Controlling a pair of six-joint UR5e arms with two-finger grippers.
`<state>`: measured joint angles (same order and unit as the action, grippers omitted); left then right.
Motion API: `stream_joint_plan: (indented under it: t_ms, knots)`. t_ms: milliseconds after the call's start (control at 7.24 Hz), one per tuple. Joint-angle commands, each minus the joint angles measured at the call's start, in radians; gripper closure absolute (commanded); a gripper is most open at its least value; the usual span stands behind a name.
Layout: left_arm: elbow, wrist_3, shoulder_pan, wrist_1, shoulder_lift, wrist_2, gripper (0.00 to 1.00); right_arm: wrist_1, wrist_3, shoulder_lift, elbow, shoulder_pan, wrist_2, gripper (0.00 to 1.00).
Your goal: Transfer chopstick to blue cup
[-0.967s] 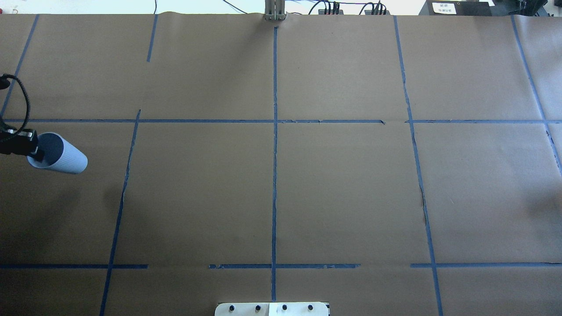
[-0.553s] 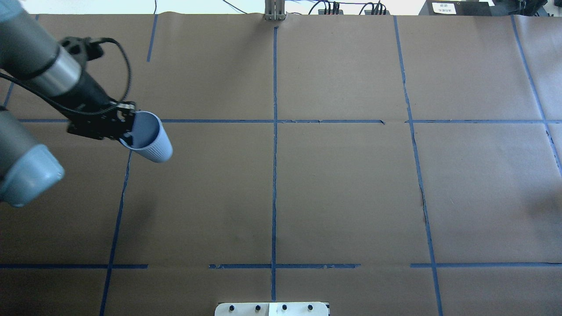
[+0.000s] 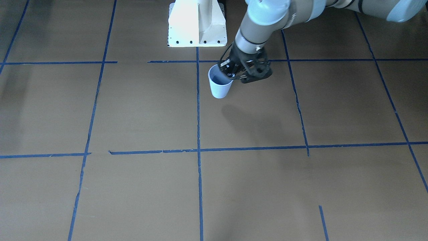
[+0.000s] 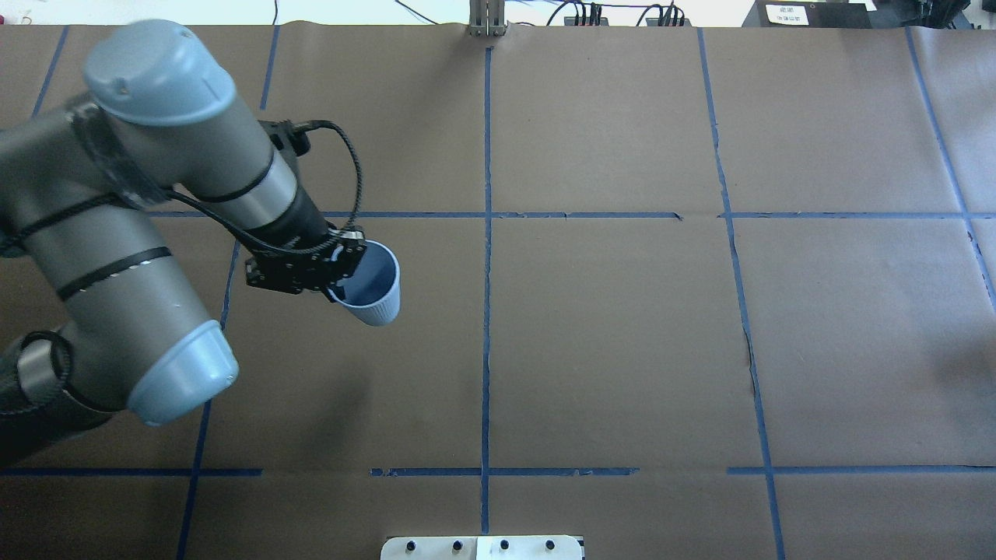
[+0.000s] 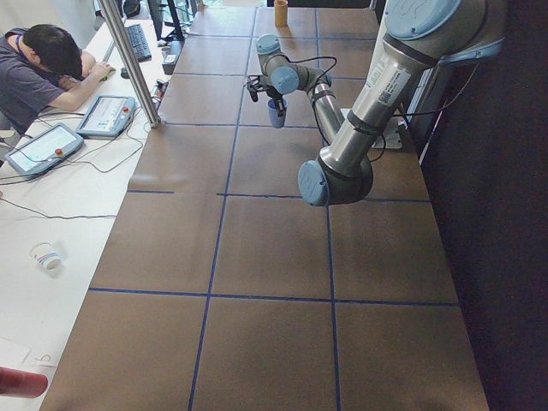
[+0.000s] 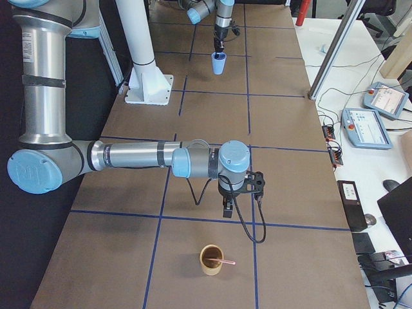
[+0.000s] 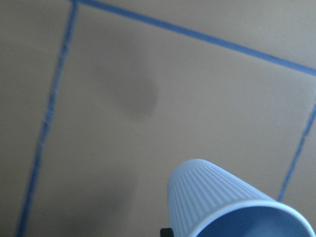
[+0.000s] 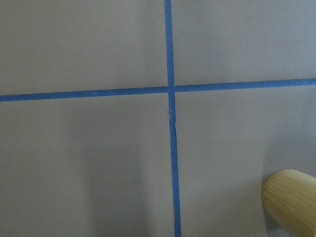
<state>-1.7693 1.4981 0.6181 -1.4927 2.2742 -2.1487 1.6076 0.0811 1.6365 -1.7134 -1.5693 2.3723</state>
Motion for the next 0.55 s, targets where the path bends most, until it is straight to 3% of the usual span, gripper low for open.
stream_joint_plan:
  t_ms: [0,276,414]
  knots:
    - [0.177,0.051,-0.038,-0.112,0.099,0.043,1.00,0.000,0.000,0.000,0.001,0.000,0.001,0.00]
    - [0.188,0.053,-0.058,-0.135,0.094,0.062,0.99,0.000,-0.001,0.000,0.003,0.000,0.001,0.00]
    - [0.188,0.053,-0.060,-0.135,0.094,0.063,0.94,0.000,-0.001,-0.001,0.003,0.000,0.001,0.00]
